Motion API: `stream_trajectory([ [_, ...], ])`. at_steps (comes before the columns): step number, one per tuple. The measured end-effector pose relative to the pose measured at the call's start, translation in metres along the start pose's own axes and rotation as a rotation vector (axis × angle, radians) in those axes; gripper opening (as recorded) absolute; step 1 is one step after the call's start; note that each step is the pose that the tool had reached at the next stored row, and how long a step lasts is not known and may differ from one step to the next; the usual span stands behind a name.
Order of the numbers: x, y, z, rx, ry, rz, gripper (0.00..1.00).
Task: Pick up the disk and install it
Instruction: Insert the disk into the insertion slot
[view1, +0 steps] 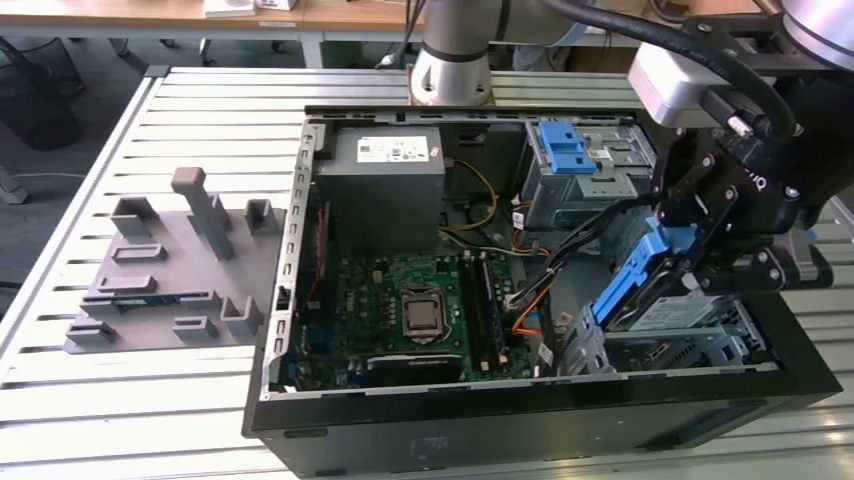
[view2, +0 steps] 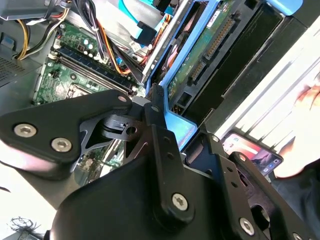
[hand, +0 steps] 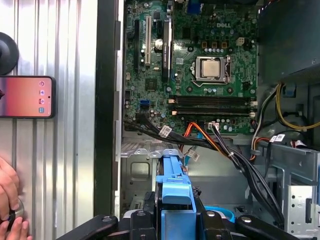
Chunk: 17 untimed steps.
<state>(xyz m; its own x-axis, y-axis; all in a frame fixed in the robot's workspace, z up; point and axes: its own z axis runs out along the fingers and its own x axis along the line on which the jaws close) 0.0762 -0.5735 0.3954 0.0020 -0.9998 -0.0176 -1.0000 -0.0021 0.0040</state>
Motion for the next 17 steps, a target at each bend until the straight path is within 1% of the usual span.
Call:
stream_trajectory([
  [10, 0.0, 0.0, 0.0024, 0.0, -0.0001, 0.0, 0.36],
  [13, 0.0001, 0.0, 0.0037, 0.0, 0.0025, 0.0, 0.36],
  [17, 0.0001, 0.0, 0.0054, 0.0, 0.003, 0.0, 0.36],
])
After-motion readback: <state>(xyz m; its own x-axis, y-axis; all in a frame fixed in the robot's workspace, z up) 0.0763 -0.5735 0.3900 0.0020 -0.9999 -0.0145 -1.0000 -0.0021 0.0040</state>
